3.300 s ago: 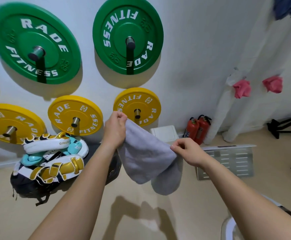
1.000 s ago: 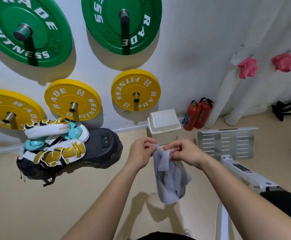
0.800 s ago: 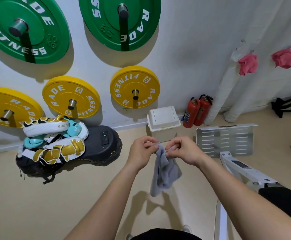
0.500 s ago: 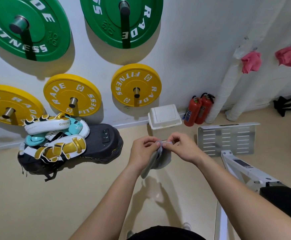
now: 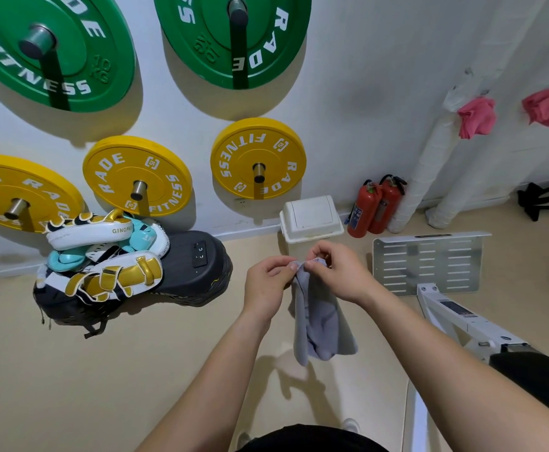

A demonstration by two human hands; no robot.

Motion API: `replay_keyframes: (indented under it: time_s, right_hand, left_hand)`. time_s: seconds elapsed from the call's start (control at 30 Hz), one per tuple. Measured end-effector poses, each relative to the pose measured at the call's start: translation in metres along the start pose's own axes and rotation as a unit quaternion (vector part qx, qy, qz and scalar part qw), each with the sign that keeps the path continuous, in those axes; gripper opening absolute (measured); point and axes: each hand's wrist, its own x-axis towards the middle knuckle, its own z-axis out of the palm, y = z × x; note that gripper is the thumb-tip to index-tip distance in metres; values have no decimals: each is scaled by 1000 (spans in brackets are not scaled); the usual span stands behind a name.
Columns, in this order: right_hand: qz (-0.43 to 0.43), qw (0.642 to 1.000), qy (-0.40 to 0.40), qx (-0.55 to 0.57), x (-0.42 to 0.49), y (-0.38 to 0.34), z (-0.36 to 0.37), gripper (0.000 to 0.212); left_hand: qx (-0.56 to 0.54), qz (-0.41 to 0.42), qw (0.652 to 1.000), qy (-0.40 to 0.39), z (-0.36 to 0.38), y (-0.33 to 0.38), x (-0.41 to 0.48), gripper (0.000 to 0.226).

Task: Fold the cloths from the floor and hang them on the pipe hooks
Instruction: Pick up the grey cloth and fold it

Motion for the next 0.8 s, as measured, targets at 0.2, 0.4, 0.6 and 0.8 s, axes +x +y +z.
replay_keyframes:
  time_s: [0.2,0.4,0.6,0.8]
  right_hand:
    - [41,998,-12,42,3,0,4,19]
    - [73,996,1,52,5,-1,8,16]
    - [69,995,5,77,5,-4,6,16]
    - [55,998,15,5,-2,3,8,12]
  left_hand:
    - [-4,2,1000,-20,3,-2,-5,11]
    - [0,13,1000,-12,5,4,-8,14]
    - [26,30,999,-9,1,10,-7,12]
    - [175,155,972,29,-13,30,9,24]
